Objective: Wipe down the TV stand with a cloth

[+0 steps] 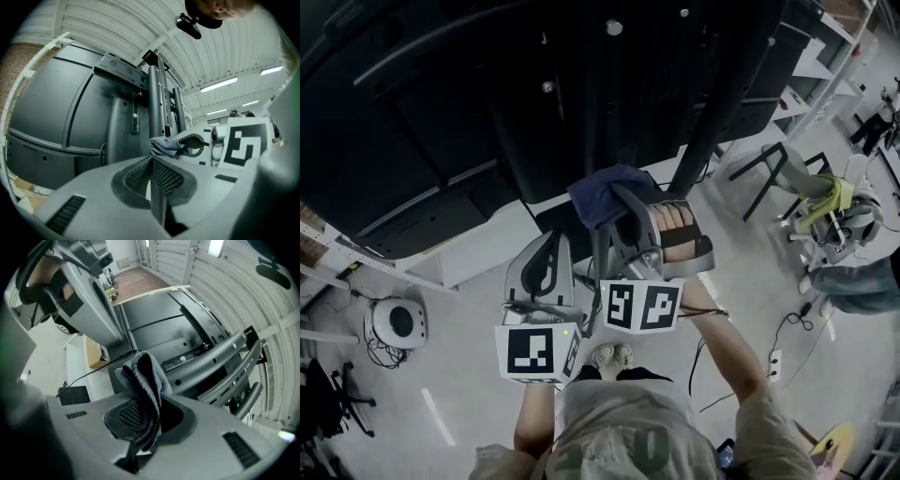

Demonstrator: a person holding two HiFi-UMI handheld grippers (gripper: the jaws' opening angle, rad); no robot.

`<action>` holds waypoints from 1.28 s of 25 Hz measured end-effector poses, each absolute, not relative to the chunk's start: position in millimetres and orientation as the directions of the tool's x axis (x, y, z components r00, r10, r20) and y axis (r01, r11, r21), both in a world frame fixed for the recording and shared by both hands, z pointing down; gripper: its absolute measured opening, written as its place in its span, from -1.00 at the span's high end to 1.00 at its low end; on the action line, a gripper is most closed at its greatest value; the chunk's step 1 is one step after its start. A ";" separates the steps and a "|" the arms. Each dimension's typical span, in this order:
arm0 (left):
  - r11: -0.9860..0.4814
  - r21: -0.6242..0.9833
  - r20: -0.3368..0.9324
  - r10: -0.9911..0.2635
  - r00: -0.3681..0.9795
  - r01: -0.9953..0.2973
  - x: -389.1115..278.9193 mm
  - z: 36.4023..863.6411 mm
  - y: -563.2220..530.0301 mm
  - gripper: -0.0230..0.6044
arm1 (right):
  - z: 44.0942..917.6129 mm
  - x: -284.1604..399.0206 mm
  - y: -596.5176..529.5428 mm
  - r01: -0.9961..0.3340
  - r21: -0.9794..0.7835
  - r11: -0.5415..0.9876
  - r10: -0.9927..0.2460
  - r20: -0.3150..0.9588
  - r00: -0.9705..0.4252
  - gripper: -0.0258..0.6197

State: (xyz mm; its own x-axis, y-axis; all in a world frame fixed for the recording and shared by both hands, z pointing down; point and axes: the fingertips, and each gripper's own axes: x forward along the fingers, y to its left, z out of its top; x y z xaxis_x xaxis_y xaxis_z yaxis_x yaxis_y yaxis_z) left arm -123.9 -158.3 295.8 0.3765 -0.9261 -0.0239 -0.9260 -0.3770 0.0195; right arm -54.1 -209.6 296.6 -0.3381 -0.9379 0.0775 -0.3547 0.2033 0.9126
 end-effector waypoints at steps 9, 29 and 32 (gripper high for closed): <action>-0.371 0.018 0.048 -0.927 0.371 -0.929 -124.3 329.0 -155.9 0.88 | 375.7 -54.4 -204.2 -0.281 0.915 0.288 -0.931 0.199 -0.305 0.74; -0.371 0.074 0.192 -0.905 0.378 -0.926 -116.9 410.7 -152.2 0.88 | 517.0 -57.7 -198.4 -0.219 0.869 0.443 -0.882 0.378 -0.281 0.74; -0.366 0.070 0.218 -0.902 0.373 -0.928 -116.2 423.5 -152.8 0.88 | 544.5 -56.6 -199.3 -0.196 0.858 0.475 -0.866 0.415 -0.278 0.74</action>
State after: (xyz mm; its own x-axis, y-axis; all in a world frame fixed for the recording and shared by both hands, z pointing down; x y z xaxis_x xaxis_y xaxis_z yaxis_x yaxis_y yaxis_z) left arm -116.2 -152.8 423.5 0.3726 -0.9021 0.2176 -0.9278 -0.3663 0.0704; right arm -56.6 -199.3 544.5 -0.2785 -0.8660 0.4154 -0.1960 0.4746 0.8581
